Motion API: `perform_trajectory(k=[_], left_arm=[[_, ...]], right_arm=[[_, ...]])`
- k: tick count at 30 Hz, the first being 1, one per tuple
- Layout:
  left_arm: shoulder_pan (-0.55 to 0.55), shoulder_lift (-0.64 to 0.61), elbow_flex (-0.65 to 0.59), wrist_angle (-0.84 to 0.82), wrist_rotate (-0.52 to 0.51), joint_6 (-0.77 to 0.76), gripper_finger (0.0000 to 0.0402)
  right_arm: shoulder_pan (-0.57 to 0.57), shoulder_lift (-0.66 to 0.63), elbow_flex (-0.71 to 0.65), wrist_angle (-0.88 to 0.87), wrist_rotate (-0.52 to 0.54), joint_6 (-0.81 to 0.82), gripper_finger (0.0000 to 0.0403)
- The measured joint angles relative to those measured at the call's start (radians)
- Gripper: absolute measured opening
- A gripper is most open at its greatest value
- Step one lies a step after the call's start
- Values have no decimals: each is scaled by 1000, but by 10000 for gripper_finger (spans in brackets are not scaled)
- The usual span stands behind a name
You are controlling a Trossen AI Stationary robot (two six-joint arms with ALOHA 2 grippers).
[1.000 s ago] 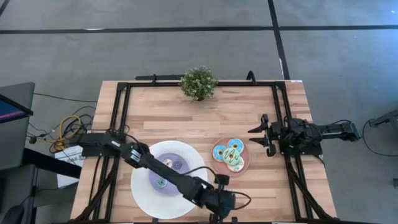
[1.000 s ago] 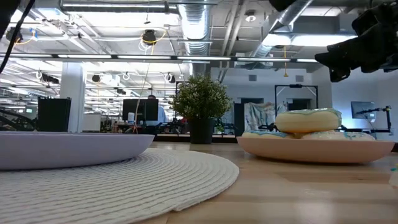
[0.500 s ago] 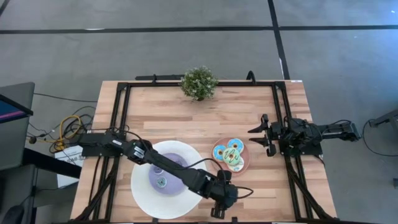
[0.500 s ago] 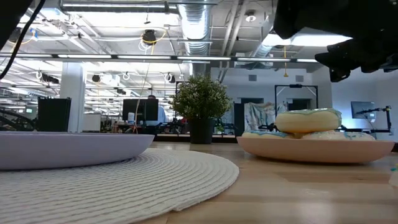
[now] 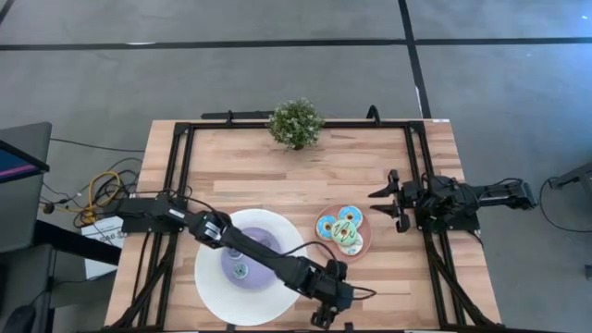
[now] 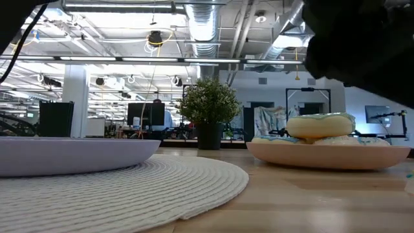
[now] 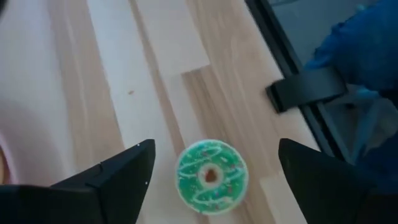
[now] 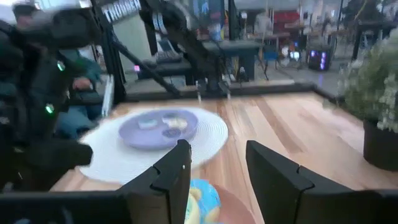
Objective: Pick & Place donuts
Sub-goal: Put the small green donut on the violet plate
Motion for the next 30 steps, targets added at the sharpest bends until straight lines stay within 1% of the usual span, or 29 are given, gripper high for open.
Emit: perform_trajectory(k=[4,7,9,18,22,30], left_arm=[[5,12,-11,21,40,-11,336],[4,33,-11,76,51,-5,336],[3,42,-12,59,51,-13,336],[3,82,-8,81,79,-63,330],[5,87,-7,73,91,-81,306],[6,88,-7,40,87,-109,231]], right_arm=[[0,8,0,2,0,0,149],[0,5,0,4,-1,0,147],[0,7,0,3,-1,0,145],[0,6,0,2,-2,0,147],[0,6,0,2,-2,0,148],[0,6,0,1,-3,0,143]])
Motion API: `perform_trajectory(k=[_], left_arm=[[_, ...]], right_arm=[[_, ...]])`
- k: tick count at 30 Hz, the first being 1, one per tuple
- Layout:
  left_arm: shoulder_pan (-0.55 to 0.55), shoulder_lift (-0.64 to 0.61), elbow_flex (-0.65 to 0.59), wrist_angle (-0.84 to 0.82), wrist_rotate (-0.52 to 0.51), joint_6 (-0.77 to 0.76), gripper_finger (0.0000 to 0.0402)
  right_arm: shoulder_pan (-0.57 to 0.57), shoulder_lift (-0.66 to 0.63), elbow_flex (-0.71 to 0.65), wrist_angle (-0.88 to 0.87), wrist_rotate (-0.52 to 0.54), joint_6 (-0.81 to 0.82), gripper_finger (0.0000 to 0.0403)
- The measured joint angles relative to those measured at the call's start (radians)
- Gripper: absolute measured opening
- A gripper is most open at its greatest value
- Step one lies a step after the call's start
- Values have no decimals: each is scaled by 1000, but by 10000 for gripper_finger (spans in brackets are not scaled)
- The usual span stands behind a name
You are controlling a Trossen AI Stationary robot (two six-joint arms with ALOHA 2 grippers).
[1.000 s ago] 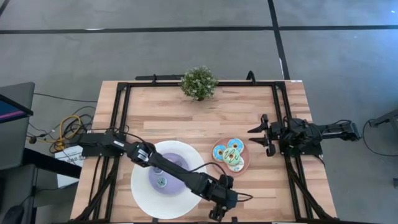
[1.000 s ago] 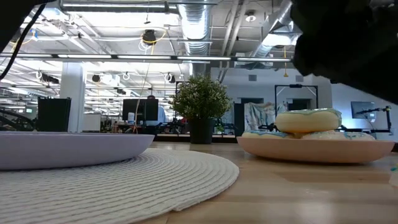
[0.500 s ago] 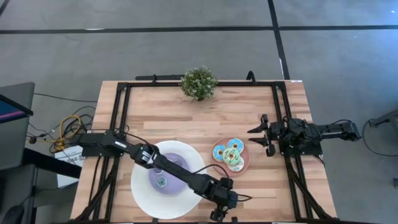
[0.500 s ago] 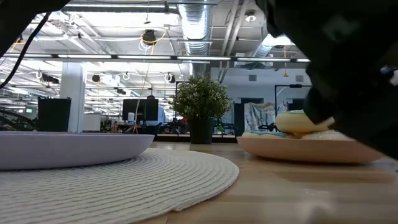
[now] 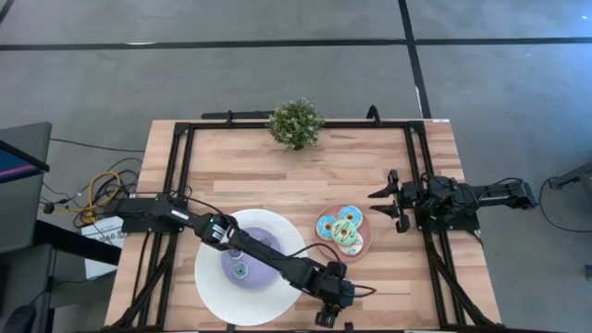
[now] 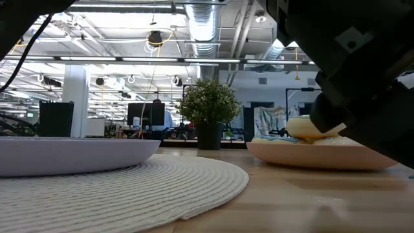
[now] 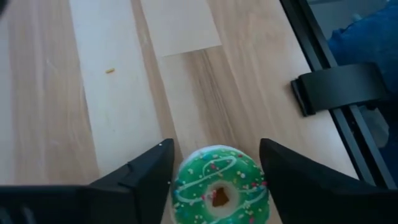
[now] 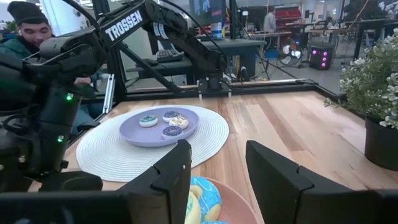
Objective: Pick & Place donuts
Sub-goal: Put the small green donut on the violet plate
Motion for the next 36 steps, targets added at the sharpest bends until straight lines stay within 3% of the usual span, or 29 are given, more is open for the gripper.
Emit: perform_trajectory(k=[8,24,29,32,36], left_arm=[[0,1,0,-3,-3,-3,197],[23,-4,43,-84,55,-65,194],[66,-48,41,-58,139,-134,194],[84,-106,43,-73,115,-134,194],[87,-184,44,-238,34,-97,194]], right_arm=[[0,0,0,0,0,0,148],[0,0,0,0,0,0,148],[0,0,0,0,0,0,144],[0,0,0,0,0,0,143],[0,0,0,0,0,0,146]])
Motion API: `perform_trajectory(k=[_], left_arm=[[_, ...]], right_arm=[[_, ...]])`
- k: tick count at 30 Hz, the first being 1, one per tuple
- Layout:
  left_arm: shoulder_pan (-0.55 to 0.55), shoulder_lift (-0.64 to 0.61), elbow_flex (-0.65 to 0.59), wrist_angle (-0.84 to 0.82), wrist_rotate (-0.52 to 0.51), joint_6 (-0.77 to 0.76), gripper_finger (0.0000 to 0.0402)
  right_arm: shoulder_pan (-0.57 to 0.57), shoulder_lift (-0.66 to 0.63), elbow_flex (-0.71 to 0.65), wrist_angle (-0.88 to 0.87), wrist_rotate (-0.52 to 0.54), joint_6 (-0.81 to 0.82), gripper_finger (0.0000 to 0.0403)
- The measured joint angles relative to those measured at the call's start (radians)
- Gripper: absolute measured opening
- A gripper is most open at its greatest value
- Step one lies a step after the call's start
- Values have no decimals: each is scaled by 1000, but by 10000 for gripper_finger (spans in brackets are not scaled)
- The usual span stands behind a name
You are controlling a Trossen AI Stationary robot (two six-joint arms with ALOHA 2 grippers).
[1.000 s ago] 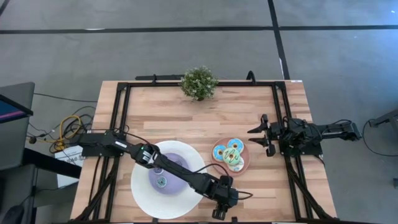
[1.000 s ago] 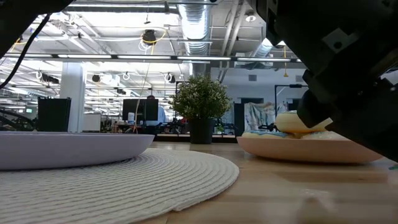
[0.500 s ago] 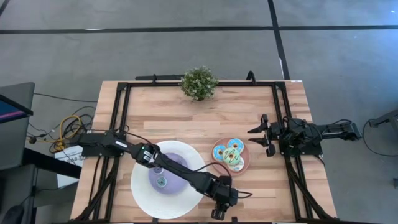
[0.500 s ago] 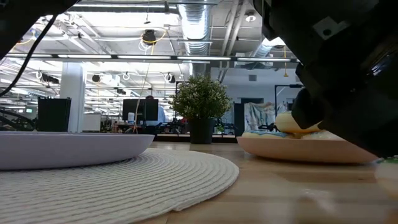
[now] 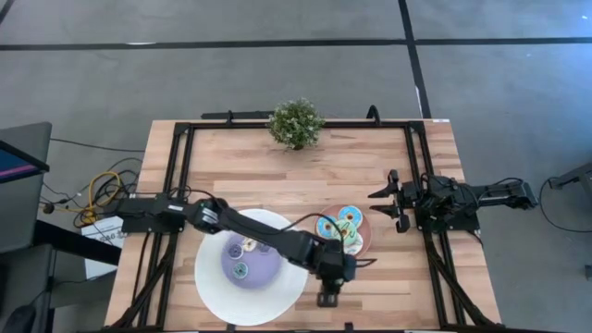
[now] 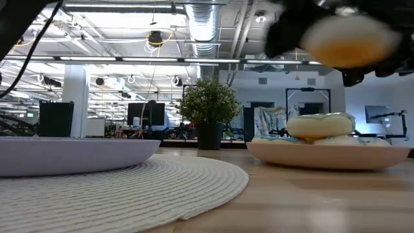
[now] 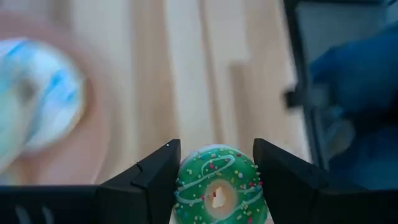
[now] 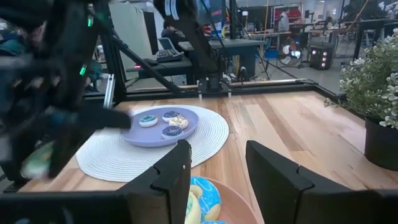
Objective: Pick & Place donuts
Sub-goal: Put the small green donut on the violet plate
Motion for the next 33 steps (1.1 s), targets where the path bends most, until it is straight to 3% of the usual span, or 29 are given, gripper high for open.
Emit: perform_trajectory(k=[6,9,13,17,21,27,33], left_arm=[[-39,-138,-19,-230,-208,21,194],[-67,-185,-72,-361,-318,-41,194],[-102,-268,-199,-446,-450,-165,194],[-129,-378,-411,-432,-471,-305,194],[-158,-522,-686,-306,-500,-465,194],[-201,-696,-1113,122,-484,-608,194],[-204,-711,-1306,380,-369,-642,194]], right_arm=[[0,0,0,0,0,0,148],[0,0,0,0,0,0,145],[0,0,0,0,0,0,143],[0,0,0,0,0,0,146],[0,0,0,0,0,0,148],[0,0,0,0,0,0,144],[0,0,0,0,0,0,145]])
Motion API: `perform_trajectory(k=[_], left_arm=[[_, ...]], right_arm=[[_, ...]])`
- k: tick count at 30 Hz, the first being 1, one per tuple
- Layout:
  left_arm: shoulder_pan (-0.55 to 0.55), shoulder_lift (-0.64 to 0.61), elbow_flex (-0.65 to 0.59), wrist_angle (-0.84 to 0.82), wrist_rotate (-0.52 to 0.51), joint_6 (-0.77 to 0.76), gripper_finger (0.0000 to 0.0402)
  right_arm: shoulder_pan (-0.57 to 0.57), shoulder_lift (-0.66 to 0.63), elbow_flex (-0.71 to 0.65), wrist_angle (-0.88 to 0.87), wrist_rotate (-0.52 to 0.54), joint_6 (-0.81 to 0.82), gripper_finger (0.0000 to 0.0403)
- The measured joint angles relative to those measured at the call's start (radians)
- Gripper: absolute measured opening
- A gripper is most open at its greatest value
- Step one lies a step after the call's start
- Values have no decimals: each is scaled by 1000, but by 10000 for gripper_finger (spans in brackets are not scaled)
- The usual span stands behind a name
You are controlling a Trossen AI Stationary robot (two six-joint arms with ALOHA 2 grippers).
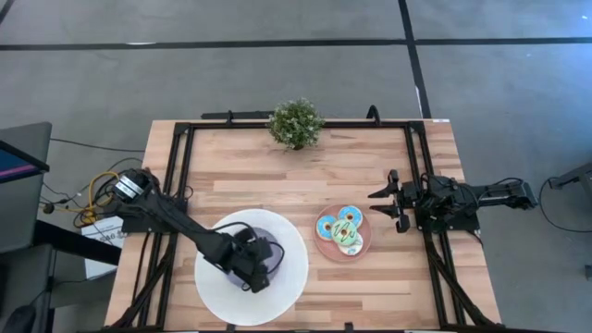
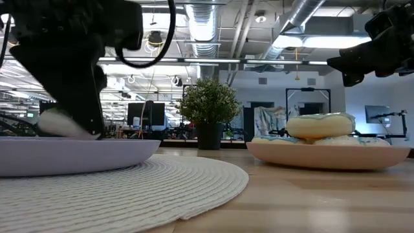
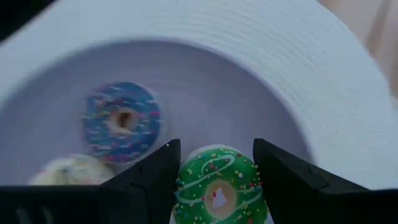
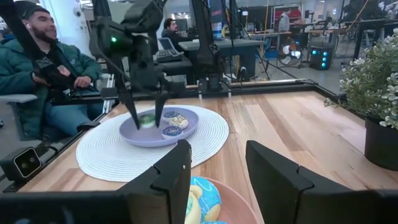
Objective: Pick & Place donuts
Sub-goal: Put the small green donut on the violet plate, then return to Home Position
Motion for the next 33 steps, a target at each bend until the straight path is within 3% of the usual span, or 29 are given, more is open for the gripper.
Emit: perform_trajectory(k=[13,23,29,33], left_arm=[[-2,-1,-67,43,-11,-56,199],[-1,-1,-67,46,-3,-45,245],[2,-24,-22,10,19,-30,260],[2,-90,26,-10,-51,19,253]], right_arm=[[0,0,0,0,0,0,143],[0,0,0,0,0,0,148],[0,0,0,0,0,0,144],[0,0,0,0,0,0,144]])
